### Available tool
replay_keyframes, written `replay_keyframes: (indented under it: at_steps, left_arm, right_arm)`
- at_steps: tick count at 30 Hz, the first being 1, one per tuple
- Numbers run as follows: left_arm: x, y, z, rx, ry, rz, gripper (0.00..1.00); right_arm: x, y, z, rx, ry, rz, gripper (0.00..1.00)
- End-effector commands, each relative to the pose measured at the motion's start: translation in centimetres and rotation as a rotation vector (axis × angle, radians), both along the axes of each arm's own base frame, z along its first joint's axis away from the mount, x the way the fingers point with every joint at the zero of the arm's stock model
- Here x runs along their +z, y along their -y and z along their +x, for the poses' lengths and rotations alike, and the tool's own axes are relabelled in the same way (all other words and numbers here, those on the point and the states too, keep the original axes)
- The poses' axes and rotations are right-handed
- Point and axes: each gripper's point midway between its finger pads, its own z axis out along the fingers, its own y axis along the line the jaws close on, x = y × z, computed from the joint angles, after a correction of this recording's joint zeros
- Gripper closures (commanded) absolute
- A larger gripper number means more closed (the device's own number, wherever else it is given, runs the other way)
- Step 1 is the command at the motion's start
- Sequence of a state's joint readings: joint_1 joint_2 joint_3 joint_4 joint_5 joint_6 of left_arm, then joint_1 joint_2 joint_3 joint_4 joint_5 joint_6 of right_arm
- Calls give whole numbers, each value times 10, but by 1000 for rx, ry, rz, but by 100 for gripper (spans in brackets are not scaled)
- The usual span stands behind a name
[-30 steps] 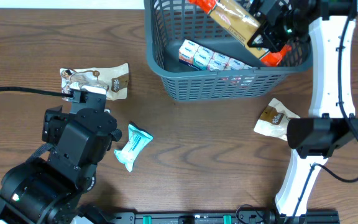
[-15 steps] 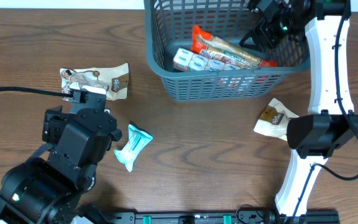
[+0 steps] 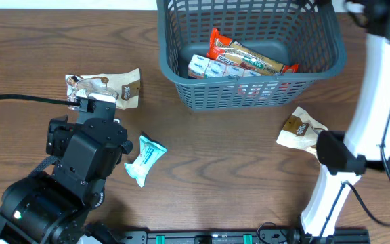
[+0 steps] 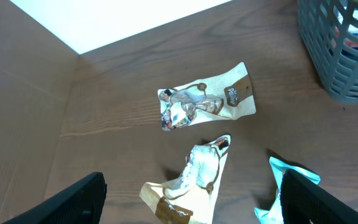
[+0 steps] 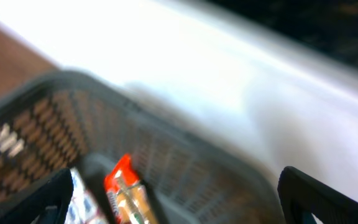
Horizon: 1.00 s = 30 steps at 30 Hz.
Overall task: Pack container
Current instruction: 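Withdraw the right gripper from the basket toward the front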
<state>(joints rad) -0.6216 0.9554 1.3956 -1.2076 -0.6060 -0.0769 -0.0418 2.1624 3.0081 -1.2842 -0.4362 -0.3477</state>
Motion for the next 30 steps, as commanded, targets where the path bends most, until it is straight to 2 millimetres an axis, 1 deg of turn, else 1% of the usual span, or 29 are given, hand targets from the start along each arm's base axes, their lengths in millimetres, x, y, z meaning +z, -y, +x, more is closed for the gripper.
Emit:
replay_keyframes:
  at_steps: [1,4,5,7,9,11,13,14,15,18,21,24,26,28,30]
  left_arm:
    - [5,-4,0,10,13,5,22]
    - [5,-4,0,10,13,5,22]
    - [5,-4,0,10,13,5,22]
    - [5,-4,0,10,13,5,22]
    - [5,-4,0,10,13,5,22]
    - [5,-4,0,10,13,5,22]
    - [5,-4,0,10,13,5,22]
    - [5,-4,0,10,13,5,22]
    - [5,-4,0,10,13,5,21]
    - [5,-4,0,10,13,5,21]
    - [5,-4,0,10,13,5,22]
    - [5,-4,0,10,13,5,21]
    - [5,-4,0,10,13,5,22]
    - [5,-4,0,10,13,5,22]
    - [5,-4,0,10,13,5,22]
  right_arm:
    - [61,62,-47,-292,110,39,4]
    - [76,110,-85,-522,114,32,4]
    - [78,121,-99,-572,107,32,2]
    - [78,138,-121,-655,87,43,1]
    - [75,158,-146,-781,56,70,1]
    - [65,178,-171,-930,6,115,1]
    - [55,187,-190,-1016,-40,137,1]
    - [55,186,-191,-1007,-44,143,1]
    - [55,180,-191,-976,-52,152,1]
    - [57,156,-189,-843,-63,179,1]
    - [61,145,-191,-791,-55,199,1]
    - [62,146,-191,-794,-52,199,1]
    - [56,152,-190,-842,-72,224,1]
    - [46,157,-187,-904,-117,294,1]
    - [29,166,-182,-983,-184,347,1]
